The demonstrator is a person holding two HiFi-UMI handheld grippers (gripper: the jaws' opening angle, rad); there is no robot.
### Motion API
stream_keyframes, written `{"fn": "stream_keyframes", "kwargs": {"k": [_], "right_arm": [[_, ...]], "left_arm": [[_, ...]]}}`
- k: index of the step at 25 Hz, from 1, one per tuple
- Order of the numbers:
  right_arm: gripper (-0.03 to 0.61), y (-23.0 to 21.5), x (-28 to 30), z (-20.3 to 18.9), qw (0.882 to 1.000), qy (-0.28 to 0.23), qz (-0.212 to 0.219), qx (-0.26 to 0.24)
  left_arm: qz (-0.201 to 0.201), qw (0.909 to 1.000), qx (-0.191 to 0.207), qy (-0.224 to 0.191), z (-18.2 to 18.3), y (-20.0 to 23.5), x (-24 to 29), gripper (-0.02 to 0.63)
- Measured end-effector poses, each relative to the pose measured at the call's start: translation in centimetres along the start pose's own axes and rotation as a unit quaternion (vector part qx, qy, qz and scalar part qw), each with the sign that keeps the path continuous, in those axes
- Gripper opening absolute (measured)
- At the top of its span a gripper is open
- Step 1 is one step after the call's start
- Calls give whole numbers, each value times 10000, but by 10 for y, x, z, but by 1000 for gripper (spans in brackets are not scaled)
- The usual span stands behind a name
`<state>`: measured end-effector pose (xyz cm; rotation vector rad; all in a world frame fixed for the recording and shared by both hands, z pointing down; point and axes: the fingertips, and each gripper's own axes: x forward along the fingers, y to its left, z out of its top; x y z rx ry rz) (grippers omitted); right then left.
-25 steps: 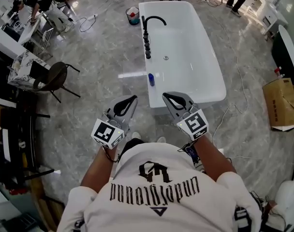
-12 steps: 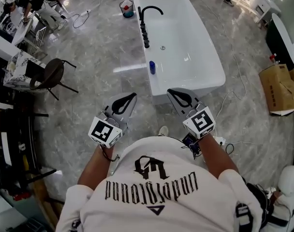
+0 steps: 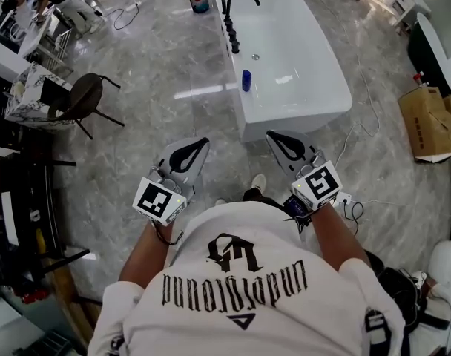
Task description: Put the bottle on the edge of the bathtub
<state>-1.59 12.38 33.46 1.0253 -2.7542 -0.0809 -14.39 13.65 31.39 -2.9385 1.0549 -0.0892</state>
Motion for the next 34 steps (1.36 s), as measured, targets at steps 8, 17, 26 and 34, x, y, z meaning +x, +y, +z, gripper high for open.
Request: {"fn": "stream_keyframes", "kwargs": {"k": [8,17,26,34], "right_arm": [[15,55,-21,9,10000,30,-92,-8],[15,91,-41,1,9998,99,-184,50],[15,98,-48,6,9995,66,-320,45],[15,97,-39,12,9990,143,-412,39]], "left_arm": [[-83,9999,-33,-81,5,-20,-53,14],[-142,9997,-98,-148,-1,-36,-83,14],[-248,9994,-130,-208,1,-42,-90,14],[-322,9991,-174,-212,0,-32,-91,14]]}}
